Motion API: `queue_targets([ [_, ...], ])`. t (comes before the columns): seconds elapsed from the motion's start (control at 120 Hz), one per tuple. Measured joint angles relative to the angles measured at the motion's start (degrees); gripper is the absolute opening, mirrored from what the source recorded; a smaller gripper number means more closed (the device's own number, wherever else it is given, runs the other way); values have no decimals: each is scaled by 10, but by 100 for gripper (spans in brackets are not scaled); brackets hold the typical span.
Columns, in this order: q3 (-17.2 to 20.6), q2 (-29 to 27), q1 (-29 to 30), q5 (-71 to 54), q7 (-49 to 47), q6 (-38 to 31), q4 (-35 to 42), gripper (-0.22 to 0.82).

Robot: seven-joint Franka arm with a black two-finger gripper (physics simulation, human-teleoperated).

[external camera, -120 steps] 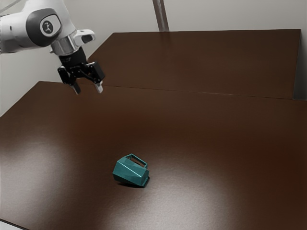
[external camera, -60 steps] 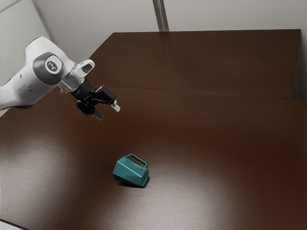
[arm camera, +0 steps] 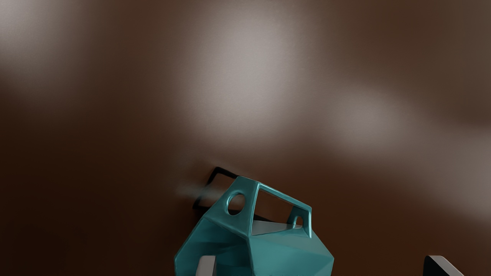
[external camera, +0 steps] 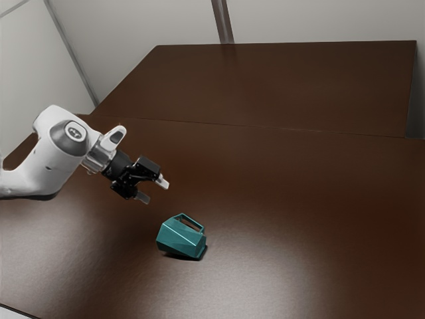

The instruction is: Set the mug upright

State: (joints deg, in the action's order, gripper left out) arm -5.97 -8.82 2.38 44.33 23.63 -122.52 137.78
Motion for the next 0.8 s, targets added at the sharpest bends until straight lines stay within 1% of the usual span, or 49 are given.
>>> queue_targets([
  [0.4,-4,4,-1,38,29,-29,71,59],
  [0.525,-7,11,-2,85,47,-38,90,59],
  [0.8,-12,36,-2,170,108,-45,101,59],
])
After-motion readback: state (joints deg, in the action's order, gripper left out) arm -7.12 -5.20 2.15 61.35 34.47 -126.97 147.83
